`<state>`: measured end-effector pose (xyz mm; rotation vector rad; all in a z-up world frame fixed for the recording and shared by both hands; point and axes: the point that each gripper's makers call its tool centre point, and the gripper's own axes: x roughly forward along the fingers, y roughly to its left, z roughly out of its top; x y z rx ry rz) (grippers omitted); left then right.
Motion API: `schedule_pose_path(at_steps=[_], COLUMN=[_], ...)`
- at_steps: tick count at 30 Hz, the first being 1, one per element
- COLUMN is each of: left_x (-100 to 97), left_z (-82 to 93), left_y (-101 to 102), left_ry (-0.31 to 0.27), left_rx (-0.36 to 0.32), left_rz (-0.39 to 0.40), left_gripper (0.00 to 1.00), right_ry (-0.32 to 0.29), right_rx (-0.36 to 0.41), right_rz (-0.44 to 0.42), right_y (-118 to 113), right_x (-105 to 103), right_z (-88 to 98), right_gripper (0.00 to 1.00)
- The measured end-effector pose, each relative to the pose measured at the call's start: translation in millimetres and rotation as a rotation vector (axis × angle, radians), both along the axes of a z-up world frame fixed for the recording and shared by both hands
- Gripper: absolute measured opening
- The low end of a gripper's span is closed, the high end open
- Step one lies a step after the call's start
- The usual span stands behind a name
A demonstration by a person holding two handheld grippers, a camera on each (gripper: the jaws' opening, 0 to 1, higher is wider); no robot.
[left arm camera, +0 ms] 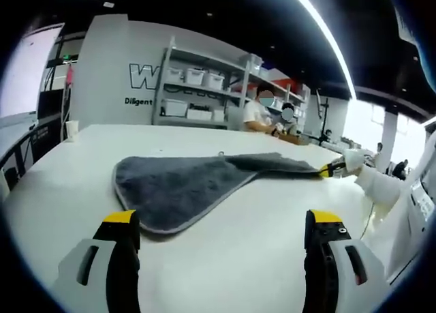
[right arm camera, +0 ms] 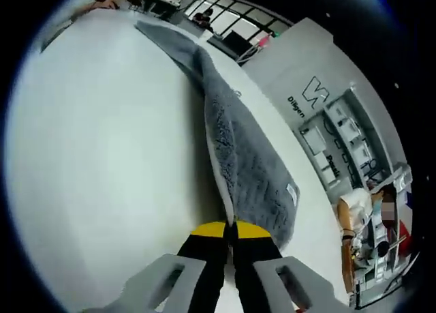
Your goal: Open the folded towel by lifting each exposed corner and separating the folded layers until the towel lies flat within the target outline without major curled edges
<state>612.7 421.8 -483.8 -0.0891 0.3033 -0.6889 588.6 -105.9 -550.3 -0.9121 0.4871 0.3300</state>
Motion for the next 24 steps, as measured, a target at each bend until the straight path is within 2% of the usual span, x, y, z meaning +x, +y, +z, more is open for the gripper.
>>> schedule_pose_path(at_steps=[8,17,21,24], left_x=[0.0,-1.0,-1.6,-1.5], left_z=[-0.8,-2.4,-1.6,-1.0], left_y=[0,-3,-2,0], left_ry=[0.004,0.007,0.005,0.003], left_rx=[-0.002,-0.002,-0.001,-0.002], left_rz=[-0.001,-0.002,-0.002,0.002], left_gripper=[0.99,0.99,0.99,0.99], right_ry=[0.026,0.041,0.022,0.0], right_rx=[0.026,0.1,0.184,0.295], right_rz=[-0.061,-0.077,-0.108,-0.138], right_y=[-18,-17,-17,-16], right_x=[-22,-27,-29,-33], right_z=[-7.0,-9.9,-4.9,3.8], right_gripper=[0.0,0.0,0.0,0.02])
